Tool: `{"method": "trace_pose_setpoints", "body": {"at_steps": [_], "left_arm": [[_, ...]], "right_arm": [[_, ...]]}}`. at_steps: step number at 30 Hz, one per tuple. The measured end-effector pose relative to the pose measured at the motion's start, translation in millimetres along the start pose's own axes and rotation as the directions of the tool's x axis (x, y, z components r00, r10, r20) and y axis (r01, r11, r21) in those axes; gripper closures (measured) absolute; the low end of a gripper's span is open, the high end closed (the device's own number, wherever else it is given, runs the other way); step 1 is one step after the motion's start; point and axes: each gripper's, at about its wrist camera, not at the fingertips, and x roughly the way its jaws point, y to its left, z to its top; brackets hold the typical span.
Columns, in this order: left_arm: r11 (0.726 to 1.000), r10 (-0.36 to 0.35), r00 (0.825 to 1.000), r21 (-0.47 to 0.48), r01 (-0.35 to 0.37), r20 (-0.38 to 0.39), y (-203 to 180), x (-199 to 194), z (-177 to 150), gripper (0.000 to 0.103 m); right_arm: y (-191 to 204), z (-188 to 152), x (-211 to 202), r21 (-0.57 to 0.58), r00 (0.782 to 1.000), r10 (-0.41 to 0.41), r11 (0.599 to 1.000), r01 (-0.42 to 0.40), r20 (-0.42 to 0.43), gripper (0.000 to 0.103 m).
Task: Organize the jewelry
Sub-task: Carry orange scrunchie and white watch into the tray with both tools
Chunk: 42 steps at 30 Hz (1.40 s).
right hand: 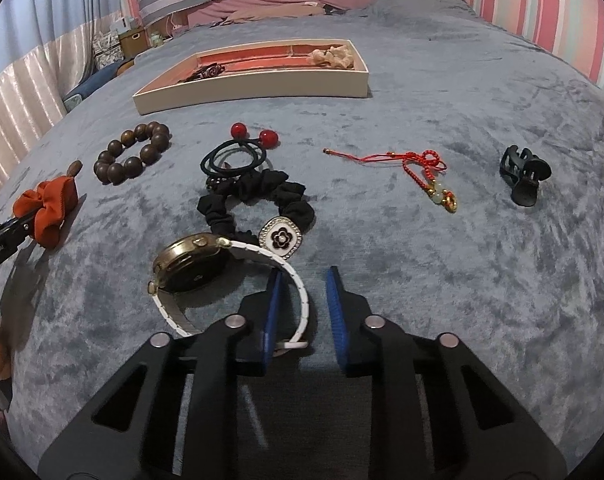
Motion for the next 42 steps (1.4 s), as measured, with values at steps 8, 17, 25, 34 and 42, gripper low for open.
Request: {"method": "trace_pose_setpoints", "body": {"at_steps": [8, 17, 25, 34, 42], "left_arm": [[1.0, -0.001, 1.0, 0.0, 0.001, -0.006, 0.4, 0.9, -1.1, 0.077], [1.0, 0.017, 1.0, 0.014, -0.017, -0.007, -3.6, 2.0, -1.4, 0.077], [1.0, 0.022, 1.0, 0.008, -0.022, 0.003, -2.2, -0.4, -1.8, 0.079], [0.998, 0.053, 0.996, 0.031, -0.055, 0.071, -7.6, -19.2, 0.7, 0.084], [1.0, 0.017, 0.993, 0.004, -0.018, 0.117, -9.1, -42.2, 19.2, 0.084]], "right_arm": [[-0.6, 0.2, 1.4, 0.016, 0.999, 0.044, 0.999, -0.044, -0.011, 0.09], [-2.1, -0.2, 3.5, 0.025, 0.998, 0.053, 0.998, -0.053, -0.016, 0.09], [-2.2, 1.5, 5.5, 0.018, 0.998, 0.061, 0.998, -0.06, -0.025, 0.09], [4.8, -1.5, -12.1, -0.017, 0.998, 0.024, 1.0, -0.023, 0.063, 0.097], [9.3, 11.3, -44.5, -0.042, 0.986, 0.033, 0.999, -0.026, 0.166, 0.096]]}}
